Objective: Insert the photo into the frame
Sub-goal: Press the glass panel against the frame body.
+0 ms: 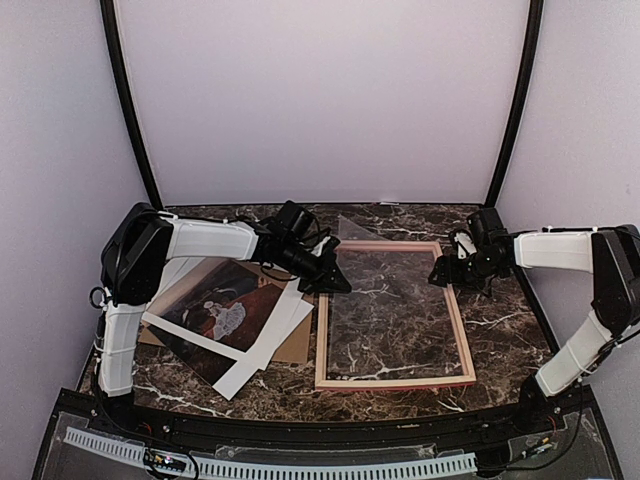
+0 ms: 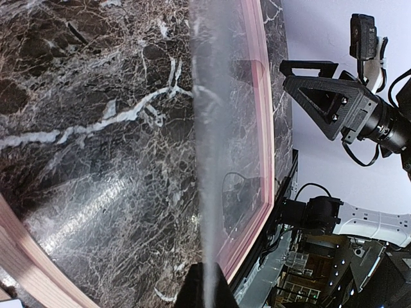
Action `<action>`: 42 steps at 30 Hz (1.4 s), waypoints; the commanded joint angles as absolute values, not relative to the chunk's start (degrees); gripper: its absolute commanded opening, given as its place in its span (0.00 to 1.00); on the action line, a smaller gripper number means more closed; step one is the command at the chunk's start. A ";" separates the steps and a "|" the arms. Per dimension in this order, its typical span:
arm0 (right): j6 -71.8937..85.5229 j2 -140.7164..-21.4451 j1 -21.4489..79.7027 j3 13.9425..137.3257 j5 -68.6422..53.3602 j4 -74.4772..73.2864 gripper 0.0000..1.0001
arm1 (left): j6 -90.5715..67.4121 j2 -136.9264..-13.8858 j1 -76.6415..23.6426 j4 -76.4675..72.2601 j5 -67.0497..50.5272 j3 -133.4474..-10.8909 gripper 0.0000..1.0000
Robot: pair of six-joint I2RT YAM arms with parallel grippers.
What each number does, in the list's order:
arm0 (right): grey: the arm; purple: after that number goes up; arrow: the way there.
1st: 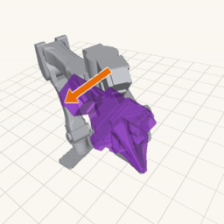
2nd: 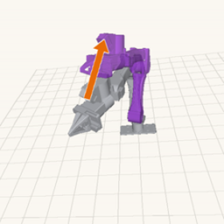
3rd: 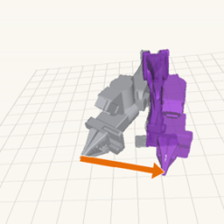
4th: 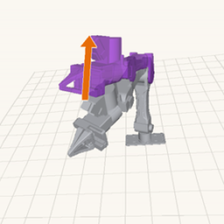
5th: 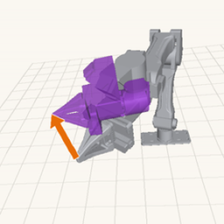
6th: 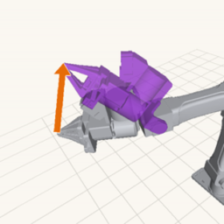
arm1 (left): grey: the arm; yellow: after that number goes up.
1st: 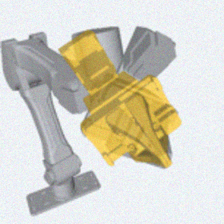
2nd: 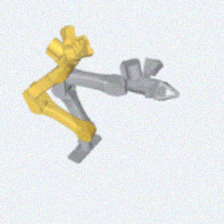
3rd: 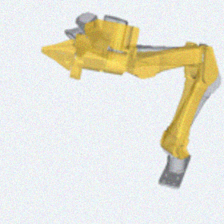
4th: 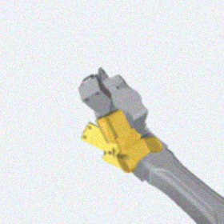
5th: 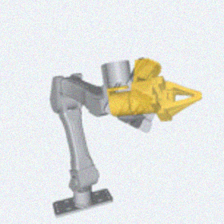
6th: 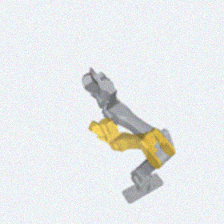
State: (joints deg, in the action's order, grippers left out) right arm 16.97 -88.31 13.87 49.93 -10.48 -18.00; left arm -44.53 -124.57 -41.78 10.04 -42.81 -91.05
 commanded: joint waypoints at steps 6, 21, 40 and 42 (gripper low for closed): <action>16.84 -88.07 14.15 50.06 -10.59 -16.84 0.78 | -43.36 -122.15 -41.42 10.73 -43.42 -92.97 0.03; 16.79 -88.59 14.14 50.80 -10.81 -16.92 0.78 | -42.98 -122.34 -40.96 11.36 -43.42 -93.22 0.03; 16.79 -88.51 14.15 50.84 -10.78 -17.03 0.78 | -45.00 -122.52 -42.34 9.22 -44.46 -91.77 0.07; 16.79 -88.51 14.15 50.72 -10.80 -16.99 0.78 | -45.11 -122.52 -42.32 9.16 -44.54 -91.76 0.08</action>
